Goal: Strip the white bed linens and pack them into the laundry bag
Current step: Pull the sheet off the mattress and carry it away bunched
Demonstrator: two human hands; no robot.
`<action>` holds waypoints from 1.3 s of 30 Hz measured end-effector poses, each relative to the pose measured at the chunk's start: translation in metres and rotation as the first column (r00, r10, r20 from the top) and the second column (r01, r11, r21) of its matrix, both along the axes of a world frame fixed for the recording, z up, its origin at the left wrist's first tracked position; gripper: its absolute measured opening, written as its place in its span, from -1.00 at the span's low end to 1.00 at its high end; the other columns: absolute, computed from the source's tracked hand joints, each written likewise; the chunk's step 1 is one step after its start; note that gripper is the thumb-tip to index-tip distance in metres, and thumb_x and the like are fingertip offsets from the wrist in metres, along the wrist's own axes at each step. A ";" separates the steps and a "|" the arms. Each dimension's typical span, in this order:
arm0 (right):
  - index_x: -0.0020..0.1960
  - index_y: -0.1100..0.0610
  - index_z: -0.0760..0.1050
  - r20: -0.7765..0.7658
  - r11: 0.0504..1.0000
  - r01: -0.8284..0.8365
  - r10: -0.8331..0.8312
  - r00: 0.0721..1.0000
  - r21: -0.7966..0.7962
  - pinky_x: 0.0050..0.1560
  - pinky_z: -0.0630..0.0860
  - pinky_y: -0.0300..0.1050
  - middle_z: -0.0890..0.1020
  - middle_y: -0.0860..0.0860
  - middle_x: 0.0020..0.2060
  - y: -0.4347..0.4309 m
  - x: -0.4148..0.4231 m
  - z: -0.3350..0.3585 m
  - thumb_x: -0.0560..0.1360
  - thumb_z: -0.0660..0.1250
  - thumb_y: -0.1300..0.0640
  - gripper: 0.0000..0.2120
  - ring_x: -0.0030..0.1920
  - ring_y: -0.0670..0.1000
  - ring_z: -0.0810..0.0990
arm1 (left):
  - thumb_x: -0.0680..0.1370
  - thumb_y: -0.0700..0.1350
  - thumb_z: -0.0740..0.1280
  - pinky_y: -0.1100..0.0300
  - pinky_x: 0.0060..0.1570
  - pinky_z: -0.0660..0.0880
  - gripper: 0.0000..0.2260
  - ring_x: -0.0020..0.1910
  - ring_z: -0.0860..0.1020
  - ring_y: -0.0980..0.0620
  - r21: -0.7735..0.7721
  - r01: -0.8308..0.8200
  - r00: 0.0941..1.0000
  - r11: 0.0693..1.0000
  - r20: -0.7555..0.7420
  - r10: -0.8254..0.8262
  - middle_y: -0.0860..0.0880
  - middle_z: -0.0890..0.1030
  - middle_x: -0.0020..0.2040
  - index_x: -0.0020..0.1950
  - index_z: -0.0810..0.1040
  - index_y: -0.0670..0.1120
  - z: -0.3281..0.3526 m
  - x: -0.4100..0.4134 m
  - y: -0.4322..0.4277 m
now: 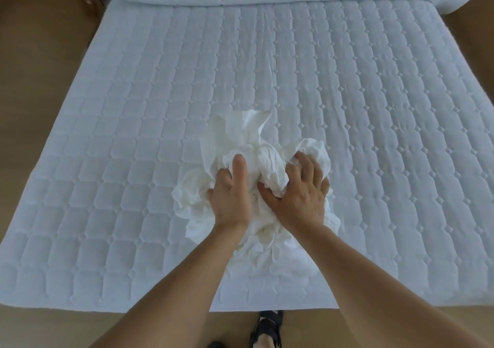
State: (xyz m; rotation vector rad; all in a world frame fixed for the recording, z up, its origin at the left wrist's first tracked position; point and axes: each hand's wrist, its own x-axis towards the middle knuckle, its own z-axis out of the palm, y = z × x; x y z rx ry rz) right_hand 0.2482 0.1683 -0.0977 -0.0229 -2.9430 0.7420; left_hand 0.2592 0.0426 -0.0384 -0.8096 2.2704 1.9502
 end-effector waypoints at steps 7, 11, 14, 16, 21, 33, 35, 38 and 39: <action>0.21 0.07 0.27 0.008 0.998 -0.054 0.054 0.999 0.022 0.30 0.38 0.44 0.45 0.02 0.39 0.000 -0.003 -0.004 0.40 0.15 -0.40 -0.37 0.51 0.17 0.33 | 0.16 0.61 0.20 -0.06 0.14 0.50 0.11 0.17 0.58 -0.18 -0.511 0.239 0.970 0.826 0.085 -0.228 -0.10 0.57 0.22 0.53 -0.29 0.26 0.021 -0.064 0.010; 0.26 0.08 0.34 0.113 0.998 -0.049 0.053 0.992 -0.037 0.39 0.31 0.33 0.37 -0.02 0.46 0.000 -0.005 -0.004 0.37 0.23 -0.41 -0.31 0.54 0.09 0.24 | 0.39 0.48 0.23 -0.04 0.19 0.45 -0.21 0.21 0.52 -0.20 -0.577 0.519 0.855 0.631 0.362 -0.372 -0.09 0.28 0.35 0.55 0.05 0.29 -0.010 -0.067 -0.001; 0.19 -0.04 0.34 0.126 0.973 -0.083 0.112 0.986 -0.217 0.40 0.20 0.06 0.32 -0.10 0.48 0.013 0.000 -0.002 0.36 0.22 -0.44 -0.40 0.55 -0.02 0.18 | 0.55 0.25 0.26 0.18 -0.01 0.36 -0.55 0.06 0.58 -0.17 -0.659 0.416 0.898 0.627 0.186 -0.399 -0.07 0.34 0.30 0.41 0.39 0.16 -0.033 -0.048 -0.022; 0.15 -0.21 0.34 0.145 0.917 -0.081 0.148 0.978 -0.391 0.42 0.15 0.01 0.35 -0.13 0.46 0.023 0.007 -0.001 0.43 0.12 -0.43 -0.58 0.53 -0.04 0.23 | 0.58 0.18 0.21 0.25 -0.01 0.38 -0.62 0.04 0.56 -0.05 -0.610 0.349 0.910 0.711 0.041 -0.412 -0.01 0.36 0.28 0.38 0.40 0.16 -0.043 -0.028 -0.034; -0.21 -0.29 0.55 0.223 0.709 0.244 -0.124 0.967 -0.661 0.30 0.39 -0.17 0.64 -0.33 0.02 0.017 0.010 0.007 0.50 0.13 -0.25 -0.75 0.23 -0.24 0.51 | 0.64 -0.18 0.21 0.53 0.12 0.33 -0.47 0.09 0.37 0.52 -0.513 0.147 0.952 0.846 -0.158 -0.261 0.13 0.38 0.21 0.56 0.17 0.19 -0.058 0.009 -0.048; 0.10 0.04 0.70 0.105 0.997 -0.023 0.031 0.994 -0.074 0.07 0.30 0.05 0.49 -0.04 -0.18 0.030 0.000 0.006 0.56 0.19 0.14 -0.69 0.00 0.16 0.51 | 0.52 0.04 0.04 -0.27 0.44 -0.41 -0.58 0.56 -0.39 -0.15 -0.896 0.434 0.774 -0.091 0.423 -0.472 -0.08 -0.06 0.65 -0.06 0.70 0.01 -0.015 -0.032 -0.032; -0.15 0.14 0.66 0.108 0.998 -0.035 0.040 0.993 -0.049 0.19 0.31 0.16 0.56 0.02 -0.08 0.030 -0.001 0.008 0.52 0.00 0.00 -0.53 0.07 0.17 0.52 | 0.51 0.16 -0.20 -0.20 0.47 -0.36 -0.30 0.61 -0.22 -0.10 -0.851 0.518 0.714 -0.081 0.483 -0.506 -0.08 0.21 0.60 -0.14 0.73 -0.06 -0.007 -0.045 -0.029; -0.27 0.04 0.51 0.245 0.992 0.009 0.023 0.969 -0.130 0.42 0.14 0.15 0.47 -0.04 0.37 0.021 -0.004 0.010 0.51 -0.13 -0.27 -0.43 0.47 0.08 0.28 | 0.48 0.36 -0.44 -0.23 0.47 -0.07 -0.07 0.48 0.33 -0.09 -0.779 0.625 0.718 0.050 0.549 -0.427 -0.06 0.66 0.16 -0.21 0.69 -0.03 -0.007 -0.054 -0.025; -0.28 -0.02 0.45 0.322 0.981 0.050 0.014 0.947 -0.190 0.47 0.09 0.16 0.40 -0.06 0.47 0.019 -0.007 0.010 0.48 -0.18 -0.39 -0.39 0.54 0.04 0.18 | 0.45 0.40 -0.46 -0.24 0.43 0.12 -0.10 0.35 0.46 -0.10 -0.768 0.627 0.743 0.128 0.542 -0.393 -0.07 0.67 0.01 -0.27 0.60 -0.01 -0.008 -0.051 -0.024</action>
